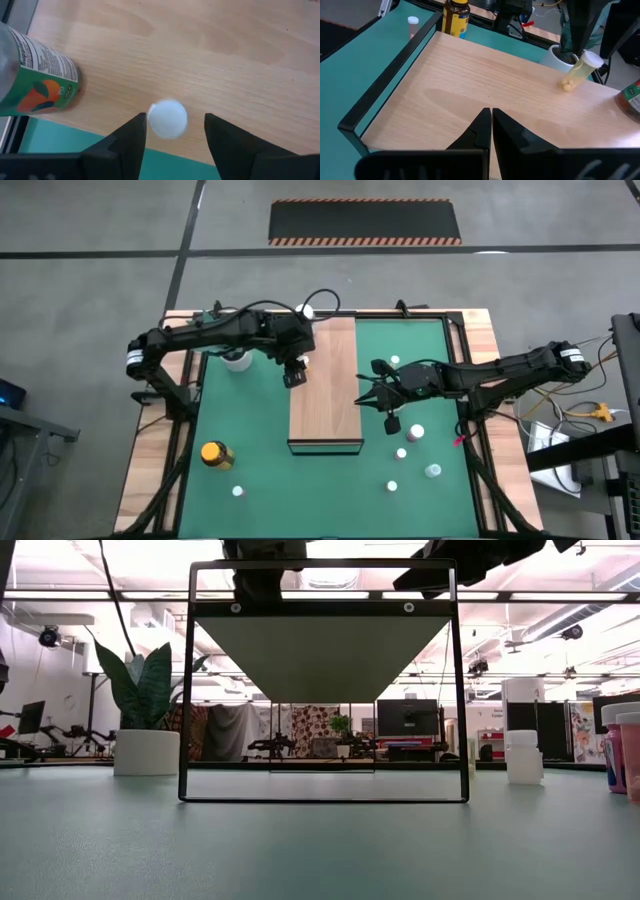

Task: Pick and place medicine bottles onto shelf by color
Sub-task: Put the light yellow pill bottle on the shelf

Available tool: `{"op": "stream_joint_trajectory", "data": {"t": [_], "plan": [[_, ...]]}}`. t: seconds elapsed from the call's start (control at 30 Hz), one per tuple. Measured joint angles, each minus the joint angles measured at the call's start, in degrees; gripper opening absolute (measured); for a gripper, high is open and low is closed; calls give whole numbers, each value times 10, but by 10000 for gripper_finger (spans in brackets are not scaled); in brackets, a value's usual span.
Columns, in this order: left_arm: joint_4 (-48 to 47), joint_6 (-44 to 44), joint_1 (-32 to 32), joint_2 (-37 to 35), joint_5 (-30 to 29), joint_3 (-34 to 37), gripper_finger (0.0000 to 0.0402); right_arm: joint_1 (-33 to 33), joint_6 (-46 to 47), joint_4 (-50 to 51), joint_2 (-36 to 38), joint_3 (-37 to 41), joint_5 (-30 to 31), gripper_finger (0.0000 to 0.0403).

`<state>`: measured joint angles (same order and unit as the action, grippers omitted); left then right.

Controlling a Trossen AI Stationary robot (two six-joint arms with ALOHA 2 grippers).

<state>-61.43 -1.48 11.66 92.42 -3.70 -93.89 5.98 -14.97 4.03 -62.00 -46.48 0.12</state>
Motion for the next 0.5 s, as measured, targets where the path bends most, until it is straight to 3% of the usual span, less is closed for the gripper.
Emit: {"op": "stream_joint_trajectory", "data": {"t": [0.27, 0.5], "plan": [[-6, 18, -13, -41, 0, 7, 196, 0, 19, -13, -2, 1, 0, 9], [53, 3, -86, -105, -34, 69, 196, -13, 40, -89, -63, -14, 15, 9]]}}
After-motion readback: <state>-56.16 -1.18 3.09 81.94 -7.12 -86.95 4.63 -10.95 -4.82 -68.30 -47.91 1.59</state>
